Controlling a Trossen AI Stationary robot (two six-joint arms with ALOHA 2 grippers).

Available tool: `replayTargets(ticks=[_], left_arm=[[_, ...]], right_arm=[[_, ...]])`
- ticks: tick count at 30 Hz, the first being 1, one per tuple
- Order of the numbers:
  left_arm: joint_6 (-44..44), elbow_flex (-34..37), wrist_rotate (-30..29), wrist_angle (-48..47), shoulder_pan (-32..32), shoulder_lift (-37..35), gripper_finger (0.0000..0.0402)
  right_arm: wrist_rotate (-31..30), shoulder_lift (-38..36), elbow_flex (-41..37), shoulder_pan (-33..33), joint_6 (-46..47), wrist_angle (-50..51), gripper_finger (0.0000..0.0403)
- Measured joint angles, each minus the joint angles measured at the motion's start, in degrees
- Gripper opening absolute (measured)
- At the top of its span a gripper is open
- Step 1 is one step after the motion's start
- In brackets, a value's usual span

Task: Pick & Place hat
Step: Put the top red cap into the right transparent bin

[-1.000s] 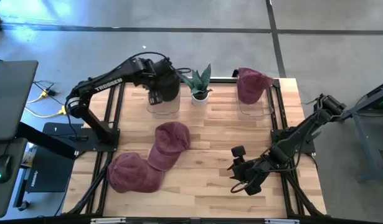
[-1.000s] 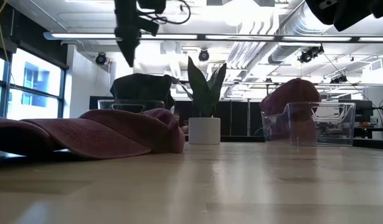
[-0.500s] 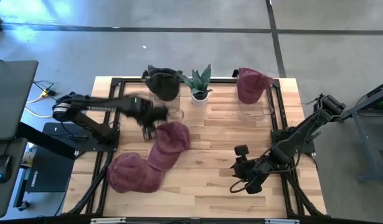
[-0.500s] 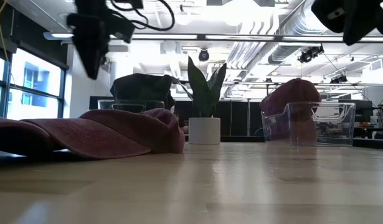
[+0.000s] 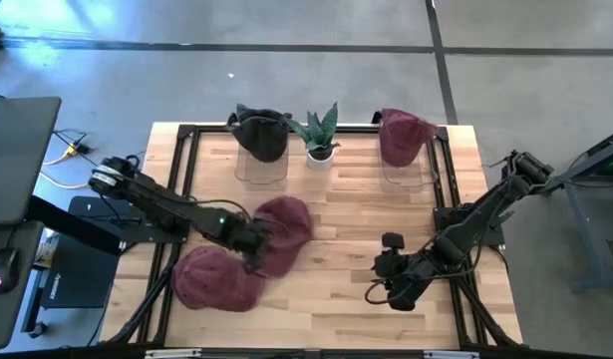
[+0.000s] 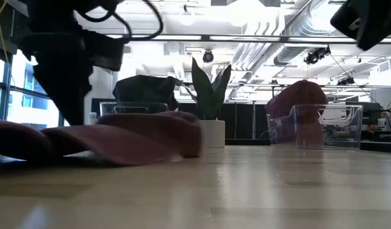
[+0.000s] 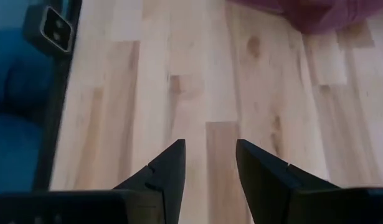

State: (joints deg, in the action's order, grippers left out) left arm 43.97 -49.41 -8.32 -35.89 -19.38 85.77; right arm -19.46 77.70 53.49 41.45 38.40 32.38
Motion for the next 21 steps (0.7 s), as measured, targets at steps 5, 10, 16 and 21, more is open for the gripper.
replayTargets(ticks=[5, 10, 16, 21], left_arm=[[-0.1, 0.5, -0.4, 15.3, -0.1, 5.5, 0.0181], [-4.4, 0.7, -0.2, 35.4, -0.1, 10.5, 0.0181], [-17.2, 0.7, 4.8, 63.3, -0.2, 15.1, 0.0181], [-23.6, -2.2, 6.0, 61.0, -0.2, 15.9, 0.0181]], right_arm=[[-3.7, 0.6, 0.0, 5.2, 5.1, 0.0, 0.0137], [-14.2, 1.1, 0.0, 10.8, 5.8, -0.5, 0.0137], [-26.3, 1.6, 0.0, 12.2, 10.5, -0.5, 0.0138], [-25.3, 5.3, 0.0, 8.6, 15.5, -0.3, 0.0145]])
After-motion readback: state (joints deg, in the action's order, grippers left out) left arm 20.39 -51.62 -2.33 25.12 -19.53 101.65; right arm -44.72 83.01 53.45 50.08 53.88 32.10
